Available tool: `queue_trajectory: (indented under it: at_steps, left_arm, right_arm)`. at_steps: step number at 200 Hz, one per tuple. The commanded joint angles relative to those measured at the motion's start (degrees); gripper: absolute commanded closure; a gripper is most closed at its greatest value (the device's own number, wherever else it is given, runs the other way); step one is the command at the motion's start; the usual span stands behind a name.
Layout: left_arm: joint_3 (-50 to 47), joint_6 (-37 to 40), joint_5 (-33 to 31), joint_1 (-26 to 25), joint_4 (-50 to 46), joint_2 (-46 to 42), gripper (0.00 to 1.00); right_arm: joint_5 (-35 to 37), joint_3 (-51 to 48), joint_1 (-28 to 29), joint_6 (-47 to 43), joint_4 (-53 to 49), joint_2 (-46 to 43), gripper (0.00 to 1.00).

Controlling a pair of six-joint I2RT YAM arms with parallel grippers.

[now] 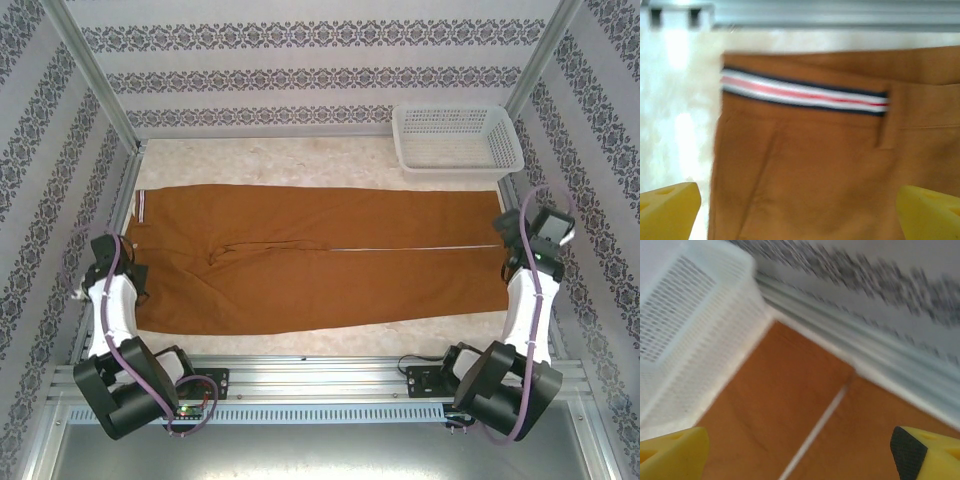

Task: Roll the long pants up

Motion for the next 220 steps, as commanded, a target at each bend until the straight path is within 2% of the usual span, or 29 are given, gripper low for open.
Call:
queue_trajectory:
  at_steps: [1, 27, 50, 71, 110, 153, 181, 196, 220]
  left_arm:
    - [-4.67, -8.21, 3.07, 1.04, -1.18, -5.79, 0.00]
    - [-5.90, -6.51, -3.99, 1.84, -1.18, -7.31, 0.00]
    - [-6.58, -4.14, -7.07, 2.96, 1.16, -5.62, 0.00]
    - [-8.03, -3.23, -8.97, 3.95, 7.10, -2.95, 0.00]
    - [-7.73, -3.31, -6.55, 4.99, 14.87, 6.83, 0.00]
    - [-7.80, -3.84, -5.82, 4.97, 19.23, 12.53, 0.01]
    - [-8.20, -3.66, -5.26, 5.00, 21.17, 14.45, 0.00]
    - [-8.49, -3.67, -4.85, 5.00, 22.21, 15.53, 0.00]
    - [-8.49, -3.04, -3.90, 5.06, 23.95, 17.11, 0.01]
  right_arm:
    - [-6.61, -3.35, -2.53, 5.62, -3.94, -0.53, 0.07]
    - [-8.04, -5.61, -3.33, 6.72, -3.83, 0.03, 0.07]
    - [-8.84, -6.06, -5.13, 7.13, -6.69, 0.24, 0.07]
    - [-8.26, -7.06, -7.11, 7.60, -8.10, -1.33, 0.09]
    - [-5.35, -7.68, -11.46, 6.57, -13.71, -2.02, 0.14]
    - [-3.84, -12.65, -13.80, 7.36, -12.01, -0.75, 0.21]
    - [-3.08, -13.92, -14.15, 7.60, -9.17, 3.95, 0.23]
    - [-3.55, -13.22, -14.18, 7.91, -7.59, 8.00, 0.30]
    - [-4.99, -10.27, -14.11, 7.61, -7.11, 16.19, 0.29]
